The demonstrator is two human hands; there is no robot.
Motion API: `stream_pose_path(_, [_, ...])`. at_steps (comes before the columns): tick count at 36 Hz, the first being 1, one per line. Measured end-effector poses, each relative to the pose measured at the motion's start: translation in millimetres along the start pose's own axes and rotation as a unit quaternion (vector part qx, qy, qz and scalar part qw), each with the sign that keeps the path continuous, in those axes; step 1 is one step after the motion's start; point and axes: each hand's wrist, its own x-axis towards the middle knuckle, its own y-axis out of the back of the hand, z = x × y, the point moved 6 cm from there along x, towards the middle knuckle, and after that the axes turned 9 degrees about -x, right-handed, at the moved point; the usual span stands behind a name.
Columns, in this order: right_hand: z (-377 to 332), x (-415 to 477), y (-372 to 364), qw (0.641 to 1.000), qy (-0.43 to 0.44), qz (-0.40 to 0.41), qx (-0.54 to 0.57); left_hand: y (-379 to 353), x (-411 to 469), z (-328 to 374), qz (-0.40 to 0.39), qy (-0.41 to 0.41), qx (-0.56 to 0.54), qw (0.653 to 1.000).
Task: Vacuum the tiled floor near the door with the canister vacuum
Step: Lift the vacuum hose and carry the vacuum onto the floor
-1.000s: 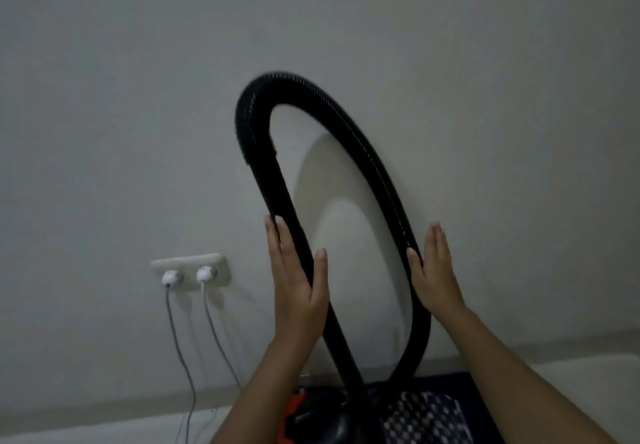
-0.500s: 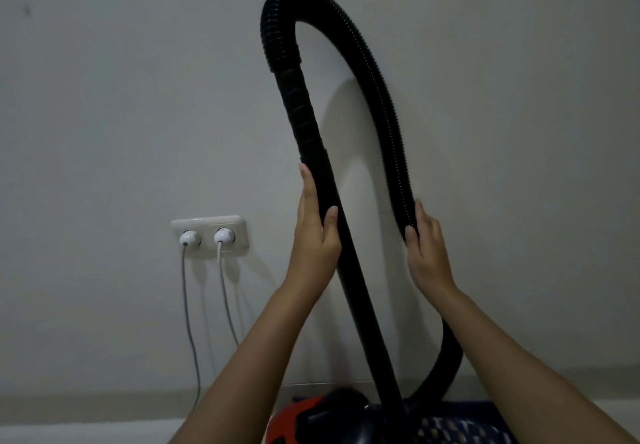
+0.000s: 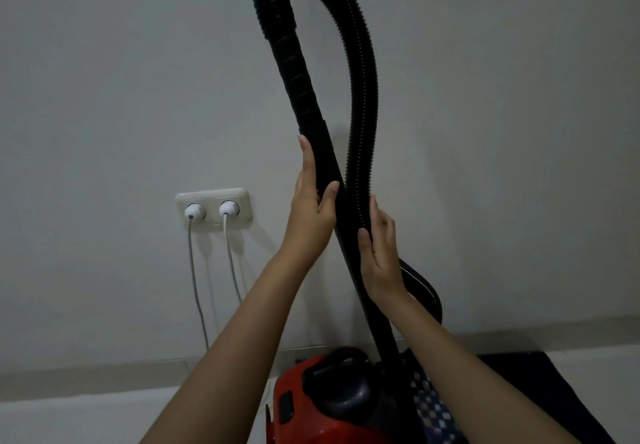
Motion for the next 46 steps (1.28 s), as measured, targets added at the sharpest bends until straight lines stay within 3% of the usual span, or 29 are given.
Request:
stream_pose_path(6, [-6.9,-5.6,1.0,0.999,0.021,-0.009,-0.026,2.3,-6.3,6.1,-0.003,0.001,-0.009,1.000])
stream_pose_path(15, [-18.3,-5.5,-8.6,0.994,0.021,-0.087,-0.062,7.5,-15.4,15.7,-0.016,-0.003,-0.013,1.000])
stream_pose_path(27, [-27.6,0.8,-4.4,0.998,-0.030,-0.062,0.004,19.0,-19.2,13.5,-0.015,-0.009,-0.036,0.999])
stream_pose_path(46, [-35.8,8.2,-36.0,0.983,0.038,-0.143,-0.105,51.4,-38.1,-3.4,0.036,0.025,-0.123,0.991])
